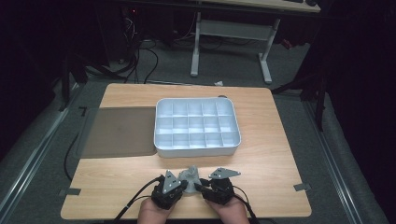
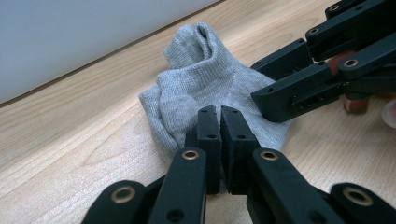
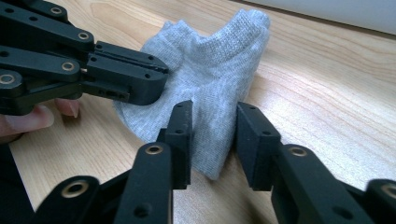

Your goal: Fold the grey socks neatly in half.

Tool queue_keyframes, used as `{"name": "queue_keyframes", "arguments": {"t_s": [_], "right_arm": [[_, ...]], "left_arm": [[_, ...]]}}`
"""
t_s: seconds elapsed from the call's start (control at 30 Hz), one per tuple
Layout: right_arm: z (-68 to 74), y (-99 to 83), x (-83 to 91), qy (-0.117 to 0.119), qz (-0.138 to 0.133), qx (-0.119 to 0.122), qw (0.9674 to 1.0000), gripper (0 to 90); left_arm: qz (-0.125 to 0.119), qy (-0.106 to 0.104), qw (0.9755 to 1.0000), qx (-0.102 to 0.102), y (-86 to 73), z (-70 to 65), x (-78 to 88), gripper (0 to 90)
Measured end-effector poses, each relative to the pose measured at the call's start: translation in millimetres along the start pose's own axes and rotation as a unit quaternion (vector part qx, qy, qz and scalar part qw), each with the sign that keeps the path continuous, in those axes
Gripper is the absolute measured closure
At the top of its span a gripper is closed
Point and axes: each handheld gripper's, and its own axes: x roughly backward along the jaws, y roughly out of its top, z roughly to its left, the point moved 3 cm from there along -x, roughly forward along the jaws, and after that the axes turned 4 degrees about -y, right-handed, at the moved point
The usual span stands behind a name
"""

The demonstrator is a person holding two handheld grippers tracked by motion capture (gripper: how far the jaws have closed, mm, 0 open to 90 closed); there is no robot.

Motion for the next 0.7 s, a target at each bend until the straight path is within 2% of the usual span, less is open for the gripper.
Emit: {"name": "queue_keyframes", "arguments": {"t_s": [0.23, 0.47, 0.7], "right_arm": [[4.1, 0.1, 1.3, -0.007, -0.008, 0.016, 0.9998, 80.8], [6.1, 1.4, 5.1, -0.007, -0.016, 0.022, 0.9996, 82.3], [14.2, 4.9, 14.7, -0.008, -0.034, 0.043, 0.9984, 82.5]], "left_arm": [[0.000, 0.000, 1.0000, 0.000, 0.0, -0.1, 0.0, 86.8], [0.001, 0.000, 1.0000, -0.001, 0.0, -0.4, 0.1, 86.8], [0.001, -0.002, 1.0000, -0.001, 0.7, -2.6, -1.3, 86.9]]}}
